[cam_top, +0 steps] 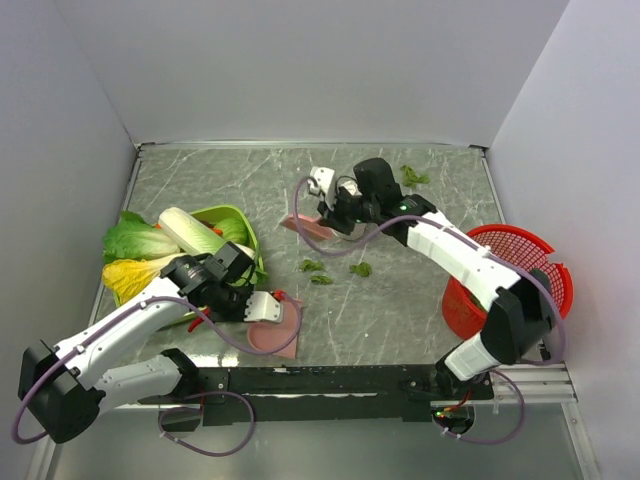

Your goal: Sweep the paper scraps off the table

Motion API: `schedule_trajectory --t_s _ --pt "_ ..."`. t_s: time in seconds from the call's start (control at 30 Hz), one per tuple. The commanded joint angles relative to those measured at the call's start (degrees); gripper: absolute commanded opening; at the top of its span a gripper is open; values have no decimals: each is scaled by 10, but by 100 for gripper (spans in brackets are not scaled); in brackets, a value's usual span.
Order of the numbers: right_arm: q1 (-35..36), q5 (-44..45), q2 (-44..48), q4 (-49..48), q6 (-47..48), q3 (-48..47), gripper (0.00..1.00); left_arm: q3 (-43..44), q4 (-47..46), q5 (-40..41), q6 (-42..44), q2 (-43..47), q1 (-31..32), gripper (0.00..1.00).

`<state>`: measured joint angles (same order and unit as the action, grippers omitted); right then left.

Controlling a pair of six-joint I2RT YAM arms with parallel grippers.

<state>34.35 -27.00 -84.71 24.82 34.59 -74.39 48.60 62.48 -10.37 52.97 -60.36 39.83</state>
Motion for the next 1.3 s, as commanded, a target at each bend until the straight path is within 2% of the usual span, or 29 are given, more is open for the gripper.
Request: schedule_trajectory --t_s 0.0,0.13,0.27,0.37,0.4,0.47,0.53,0.6,0.7,0.8,0.83,0.9,1.03,1.13,1.27 --pt "2 -50 -40 -152 -221 -25 0 8 41 25 -50 29 -2 1" --pt "3 -42 -58 -153 -235 -1 0 5 11 -7 -68 27 -1 1" --pt "-3 -9 -68 -81 -230 11 0 18 -14 6 -102 9 -1 1" --pt "-5 -11 -30 -40 -198 39 0 23 -13 12 -108 20 -1 1" --pt "-5 -10 -15 -28 -159 52 0 20 -10 10 -101 24 -1 1" --pt "-7 0 15 25 -110 69 0 9 -19 2 -101 40 -1 1" --pt "-28 7 43 130 -59 61 0 -11 -32 -5 -97 49 -1 1" --pt "-73 -5 69 209 -37 57 0 -14 -39 -18 -105 50 -1 1" --pt "-119 -23 135 257 2 63 0 -21 -58 -27 -113 56 0 1" --pt "-124 -61 195 246 37 71 0 -24 -55 -41 -114 63 -1 1" --pt "-122 -89 216 219 36 78 0 -24 -51 -45 -113 62 0 1" --pt "-112 -89 223 183 7 87 0 -25 -47 -51 -112 61 1 1" --pt "-97 -37 195 145 -42 85 0 -12 -49 -51 -121 51 6 1" --pt "-97 43 191 135 -87 87 0 -2 -55 -51 -122 46 8 1" --pt "-97 182 230 67 -137 138 0 11 -68 -57 -144 35 12 1"
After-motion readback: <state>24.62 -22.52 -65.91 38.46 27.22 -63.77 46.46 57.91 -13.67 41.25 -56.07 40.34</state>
